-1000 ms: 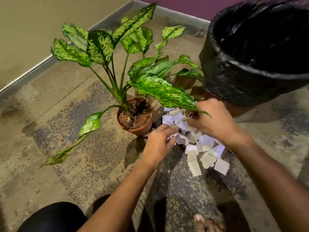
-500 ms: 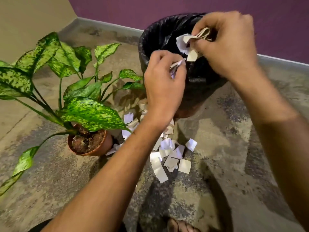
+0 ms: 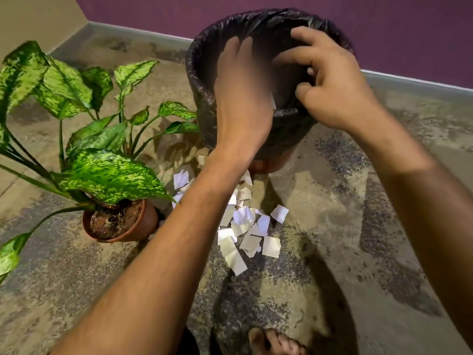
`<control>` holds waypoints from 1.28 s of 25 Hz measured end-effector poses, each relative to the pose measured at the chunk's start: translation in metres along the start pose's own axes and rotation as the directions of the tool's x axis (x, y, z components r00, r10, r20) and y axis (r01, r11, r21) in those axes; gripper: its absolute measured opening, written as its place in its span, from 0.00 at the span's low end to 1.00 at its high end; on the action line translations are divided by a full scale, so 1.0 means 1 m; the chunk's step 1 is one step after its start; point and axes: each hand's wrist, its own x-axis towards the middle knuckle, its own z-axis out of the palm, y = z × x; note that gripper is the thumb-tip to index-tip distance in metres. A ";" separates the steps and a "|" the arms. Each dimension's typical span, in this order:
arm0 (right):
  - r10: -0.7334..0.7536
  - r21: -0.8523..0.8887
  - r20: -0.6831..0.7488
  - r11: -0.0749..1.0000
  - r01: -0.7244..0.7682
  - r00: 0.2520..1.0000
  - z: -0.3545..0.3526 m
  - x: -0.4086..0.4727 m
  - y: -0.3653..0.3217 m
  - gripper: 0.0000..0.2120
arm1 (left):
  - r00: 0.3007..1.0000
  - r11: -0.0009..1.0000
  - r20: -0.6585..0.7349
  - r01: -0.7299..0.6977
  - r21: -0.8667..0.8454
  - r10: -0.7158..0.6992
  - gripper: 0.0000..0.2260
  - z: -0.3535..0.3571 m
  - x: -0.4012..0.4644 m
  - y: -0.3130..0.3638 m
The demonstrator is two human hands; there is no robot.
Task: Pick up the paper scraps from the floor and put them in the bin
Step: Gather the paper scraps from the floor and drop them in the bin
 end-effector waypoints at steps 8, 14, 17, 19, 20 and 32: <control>0.046 0.276 -0.306 0.960 0.043 0.951 0.049 -0.089 0.019 0.10 | 0.969 0.977 -0.233 -0.130 -0.171 0.088 0.16 0.015 -0.107 -0.019; 0.347 0.023 0.265 0.930 -0.366 0.900 0.108 -0.161 0.062 0.23 | 0.901 0.899 0.012 0.435 -0.045 -0.435 0.22 0.024 -0.226 -0.082; 0.414 -0.229 0.574 0.910 -0.347 0.707 0.126 -0.176 0.082 0.48 | 0.789 0.769 0.039 0.585 0.257 -0.613 0.34 0.013 -0.255 -0.115; 0.423 -0.359 0.643 0.903 -0.236 0.639 0.138 -0.183 0.091 0.58 | 0.679 0.648 0.045 0.676 0.351 -0.733 0.42 0.002 -0.266 -0.133; 0.427 -0.403 0.653 0.895 -0.190 0.626 0.143 -0.184 0.092 0.60 | 0.629 0.601 0.051 0.710 0.368 -0.775 0.46 -0.002 -0.271 -0.142; 0.114 -0.289 0.727 0.945 0.152 0.677 0.203 -0.151 0.052 0.54 | 0.606 0.642 0.283 0.527 0.558 -0.744 0.51 -0.001 -0.254 -0.147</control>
